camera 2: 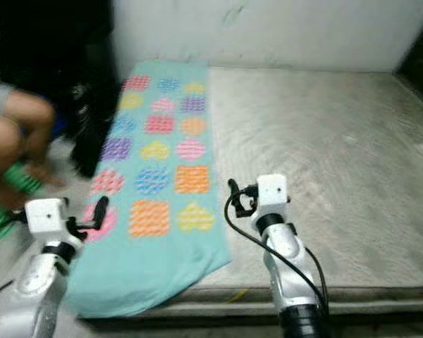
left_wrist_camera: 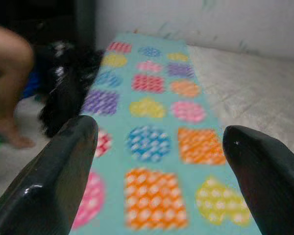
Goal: Clean up the room
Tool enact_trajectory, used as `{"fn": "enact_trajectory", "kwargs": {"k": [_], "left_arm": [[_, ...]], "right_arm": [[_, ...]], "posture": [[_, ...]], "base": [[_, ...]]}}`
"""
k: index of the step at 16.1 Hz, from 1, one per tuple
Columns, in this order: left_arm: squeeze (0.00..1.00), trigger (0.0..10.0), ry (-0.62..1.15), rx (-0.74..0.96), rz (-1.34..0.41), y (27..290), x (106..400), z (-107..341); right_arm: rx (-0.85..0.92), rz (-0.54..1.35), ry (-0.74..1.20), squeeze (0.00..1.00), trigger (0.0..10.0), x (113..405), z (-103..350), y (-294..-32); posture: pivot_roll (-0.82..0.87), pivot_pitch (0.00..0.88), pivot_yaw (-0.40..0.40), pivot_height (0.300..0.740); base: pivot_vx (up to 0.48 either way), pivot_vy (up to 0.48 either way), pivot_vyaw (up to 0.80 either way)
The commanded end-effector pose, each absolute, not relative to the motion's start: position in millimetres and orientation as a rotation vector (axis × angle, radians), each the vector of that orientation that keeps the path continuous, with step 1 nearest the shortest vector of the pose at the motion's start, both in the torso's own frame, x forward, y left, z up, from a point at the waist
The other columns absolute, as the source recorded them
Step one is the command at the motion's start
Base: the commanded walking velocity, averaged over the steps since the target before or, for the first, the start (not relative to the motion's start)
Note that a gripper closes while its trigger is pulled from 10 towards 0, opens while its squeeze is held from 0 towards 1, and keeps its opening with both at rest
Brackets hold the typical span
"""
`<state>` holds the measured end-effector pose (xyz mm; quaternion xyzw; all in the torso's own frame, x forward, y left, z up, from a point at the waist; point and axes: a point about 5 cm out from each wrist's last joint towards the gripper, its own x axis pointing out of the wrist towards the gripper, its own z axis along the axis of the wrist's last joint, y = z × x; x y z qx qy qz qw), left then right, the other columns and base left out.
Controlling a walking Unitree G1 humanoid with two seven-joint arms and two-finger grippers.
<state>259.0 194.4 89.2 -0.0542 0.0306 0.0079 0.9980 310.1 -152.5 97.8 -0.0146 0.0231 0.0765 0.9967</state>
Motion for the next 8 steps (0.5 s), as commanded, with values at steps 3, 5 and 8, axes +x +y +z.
{"fn": "enact_trajectory", "kwargs": {"k": [3, 5, 8], "left_arm": [[0.00, 10.0, 0.062, -0.132, 0.000, 186.6, 260.5, 88.7], [0.00, 10.0, 0.067, -0.134, 0.009, 188.2, 260.7, 88.0], [0.00, 10.0, 0.072, -0.138, 0.010, 187.9, 260.8, 87.5]], "right_arm": [[-0.026, 0.117, 0.054, 0.00, 10.0, 308.9, 96.5, -163.2], [-0.019, 0.114, 0.063, 0.00, 10.0, 309.0, 95.4, -163.4], [-0.013, 0.112, 0.063, 0.00, 10.0, 309.5, 95.2, -164.0]], "posture": [[-0.09, 0.018, -0.031, 0.740], [-0.09, 0.018, -0.031, 0.740], [-0.09, 0.018, -0.031, 0.740]], "base": [[0.000, 0.000, 0.00], [0.000, 0.000, 0.00], [0.000, 0.000, -0.70]]}}
